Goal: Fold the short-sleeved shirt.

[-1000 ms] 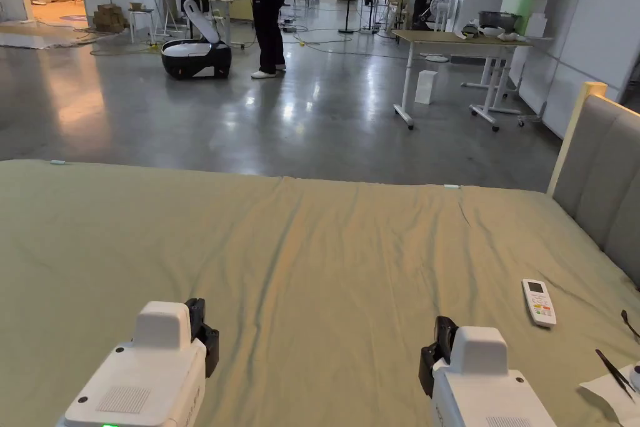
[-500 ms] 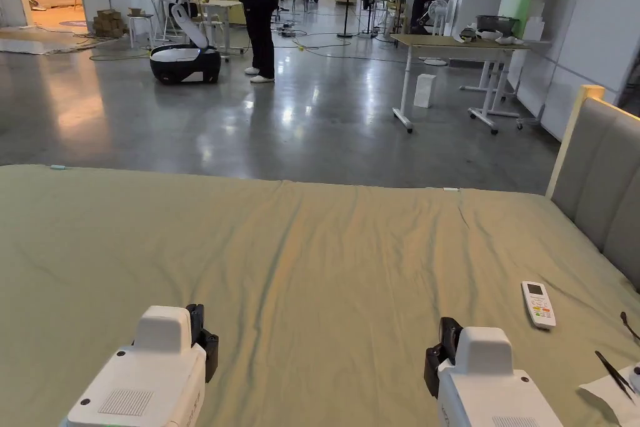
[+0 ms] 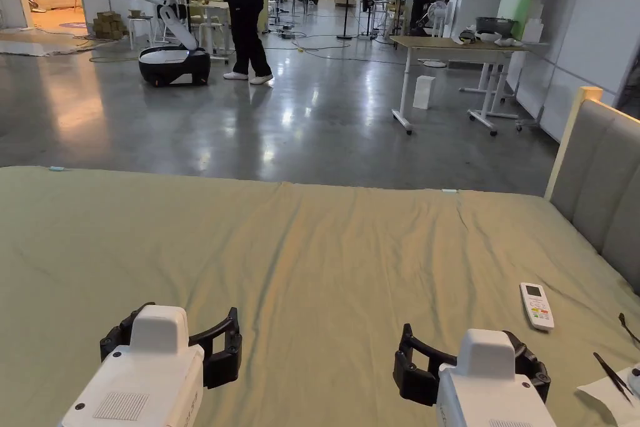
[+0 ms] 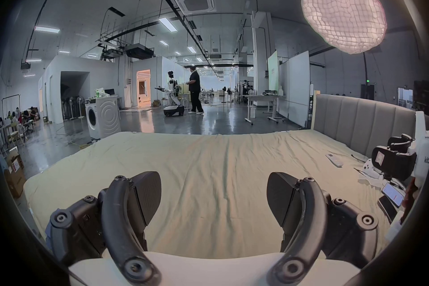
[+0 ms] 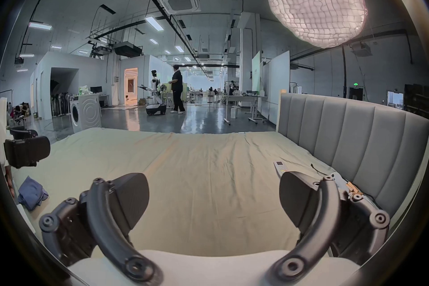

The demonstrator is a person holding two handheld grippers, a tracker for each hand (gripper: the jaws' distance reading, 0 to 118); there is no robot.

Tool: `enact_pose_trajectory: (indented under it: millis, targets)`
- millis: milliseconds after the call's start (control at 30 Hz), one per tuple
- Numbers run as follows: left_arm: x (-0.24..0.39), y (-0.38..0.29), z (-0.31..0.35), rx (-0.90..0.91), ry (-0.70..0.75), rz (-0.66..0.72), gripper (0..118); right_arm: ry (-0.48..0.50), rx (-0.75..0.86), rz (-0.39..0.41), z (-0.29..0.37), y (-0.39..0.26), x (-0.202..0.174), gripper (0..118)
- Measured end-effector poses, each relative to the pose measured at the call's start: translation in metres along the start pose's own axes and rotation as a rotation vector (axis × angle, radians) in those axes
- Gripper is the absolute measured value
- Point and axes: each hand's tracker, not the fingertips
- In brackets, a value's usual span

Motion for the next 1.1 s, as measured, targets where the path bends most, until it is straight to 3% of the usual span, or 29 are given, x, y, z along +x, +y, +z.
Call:
enact_pose_trajectory:
  millis: [300, 467, 633, 767, 867, 1033, 1100]
  targets:
    - [-0.005, 0.001, -0.002, 0.013, -0.015, 0.035, 99, 0.037, 0.043, -0.011, -0.002, 0.009, 0.005, 118]
    - [-0.014, 0.001, -0.008, 0.018, -0.019, 0.051, 102, 0.012, 0.060, 0.012, -0.010, 0.012, 0.004, 118]
    - [-0.025, 0.001, -0.010, 0.065, -0.039, 0.085, 102, 0.009, 0.016, -0.073, -0.018, 0.011, 0.010, 118]
    - [-0.028, -0.004, -0.012, 0.089, -0.041, 0.075, 102, -0.051, 0.009, -0.070, -0.022, 0.014, 0.008, 118]
    - [-0.024, -0.005, -0.013, 0.076, -0.018, 0.050, 103, -0.035, 0.007, -0.084, -0.022, 0.015, 0.011, 118]
    - [-0.024, -0.007, -0.017, 0.020, 0.027, 0.059, 103, 0.018, -0.039, -0.191, -0.024, 0.013, 0.018, 118]
    - [-0.025, -0.007, -0.016, 0.017, 0.028, 0.062, 102, -0.009, -0.050, -0.183, -0.025, 0.015, 0.016, 118]
